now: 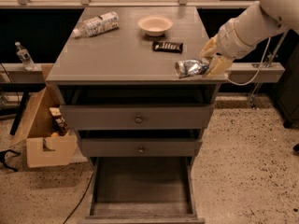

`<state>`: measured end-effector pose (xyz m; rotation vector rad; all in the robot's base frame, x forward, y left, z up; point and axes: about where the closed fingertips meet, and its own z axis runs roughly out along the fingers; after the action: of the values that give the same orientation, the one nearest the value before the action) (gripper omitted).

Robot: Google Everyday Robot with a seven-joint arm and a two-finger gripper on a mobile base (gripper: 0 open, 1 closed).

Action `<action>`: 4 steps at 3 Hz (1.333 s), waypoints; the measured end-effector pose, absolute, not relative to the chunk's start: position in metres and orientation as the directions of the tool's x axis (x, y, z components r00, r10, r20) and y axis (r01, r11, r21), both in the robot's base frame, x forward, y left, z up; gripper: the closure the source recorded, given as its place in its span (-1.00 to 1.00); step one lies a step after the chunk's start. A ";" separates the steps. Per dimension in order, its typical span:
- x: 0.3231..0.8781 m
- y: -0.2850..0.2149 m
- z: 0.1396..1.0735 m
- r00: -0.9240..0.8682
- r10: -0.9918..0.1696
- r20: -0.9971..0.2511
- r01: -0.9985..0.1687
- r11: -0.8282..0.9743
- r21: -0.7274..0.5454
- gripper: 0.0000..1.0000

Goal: Pick redbull can from bottom drawer and place on counter

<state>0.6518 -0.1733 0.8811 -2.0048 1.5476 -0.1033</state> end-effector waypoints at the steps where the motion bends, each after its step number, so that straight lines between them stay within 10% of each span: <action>1: 0.663 -0.162 0.904 0.309 -0.895 -0.322 -0.846 -0.105 -0.522 1.00; 4: 0.717 -0.049 0.942 0.294 -0.848 -0.442 -0.887 -0.069 -0.457 1.00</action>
Offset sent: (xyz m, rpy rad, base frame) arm 0.0412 0.0847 0.1110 0.2110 -0.0166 -0.0195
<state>0.7174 -0.0490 0.9419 -1.9046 1.5471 0.0756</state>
